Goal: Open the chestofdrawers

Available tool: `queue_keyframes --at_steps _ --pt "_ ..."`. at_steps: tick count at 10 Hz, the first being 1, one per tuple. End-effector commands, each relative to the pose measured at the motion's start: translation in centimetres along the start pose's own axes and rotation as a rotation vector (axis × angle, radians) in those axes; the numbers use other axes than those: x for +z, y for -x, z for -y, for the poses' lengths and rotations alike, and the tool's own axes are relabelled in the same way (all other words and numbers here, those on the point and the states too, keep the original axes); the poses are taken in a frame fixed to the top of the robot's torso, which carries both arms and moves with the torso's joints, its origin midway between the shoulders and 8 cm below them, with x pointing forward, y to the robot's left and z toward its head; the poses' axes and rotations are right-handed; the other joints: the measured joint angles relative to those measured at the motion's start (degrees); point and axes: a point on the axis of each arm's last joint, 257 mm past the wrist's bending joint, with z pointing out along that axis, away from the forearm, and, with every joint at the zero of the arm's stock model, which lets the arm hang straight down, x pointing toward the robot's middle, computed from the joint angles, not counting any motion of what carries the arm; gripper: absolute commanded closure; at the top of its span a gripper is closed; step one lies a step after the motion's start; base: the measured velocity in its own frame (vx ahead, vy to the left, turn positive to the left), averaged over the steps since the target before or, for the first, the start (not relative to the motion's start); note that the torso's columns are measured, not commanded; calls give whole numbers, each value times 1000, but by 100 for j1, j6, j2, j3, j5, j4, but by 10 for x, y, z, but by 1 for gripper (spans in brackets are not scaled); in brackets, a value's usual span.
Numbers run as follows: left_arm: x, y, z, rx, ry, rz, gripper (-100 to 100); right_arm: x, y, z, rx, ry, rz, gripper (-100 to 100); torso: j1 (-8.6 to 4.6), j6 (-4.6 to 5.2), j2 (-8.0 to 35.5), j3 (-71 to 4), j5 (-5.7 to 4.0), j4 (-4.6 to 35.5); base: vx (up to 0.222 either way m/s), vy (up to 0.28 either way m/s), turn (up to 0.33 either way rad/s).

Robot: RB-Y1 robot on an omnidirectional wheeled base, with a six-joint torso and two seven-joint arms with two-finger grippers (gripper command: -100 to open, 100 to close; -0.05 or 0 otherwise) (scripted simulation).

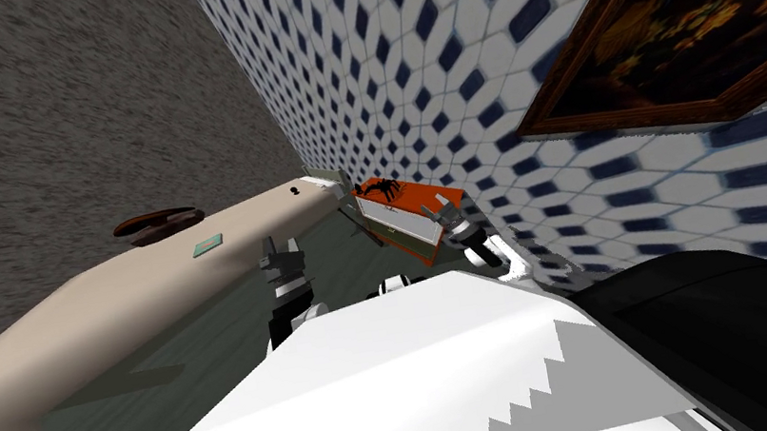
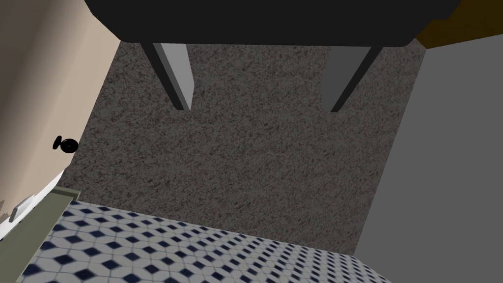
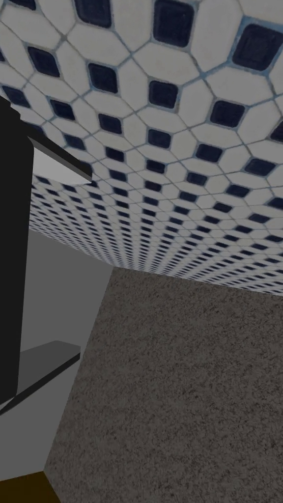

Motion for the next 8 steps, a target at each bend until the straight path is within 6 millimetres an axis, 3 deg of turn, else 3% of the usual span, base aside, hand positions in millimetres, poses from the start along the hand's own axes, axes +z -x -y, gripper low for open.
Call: queue_keyframes --at_steps 1,8 --pt "0 0 0 0 0 0 0 -5 -19 5 -144 30 -67 -100 -4 -1 9 4 1 2 94 87 -78" --pt "0 0 0 0 0 0 0 -17 -65 20 -453 111 -202 -100 3 0 5 3 1 1 88 93 -56"
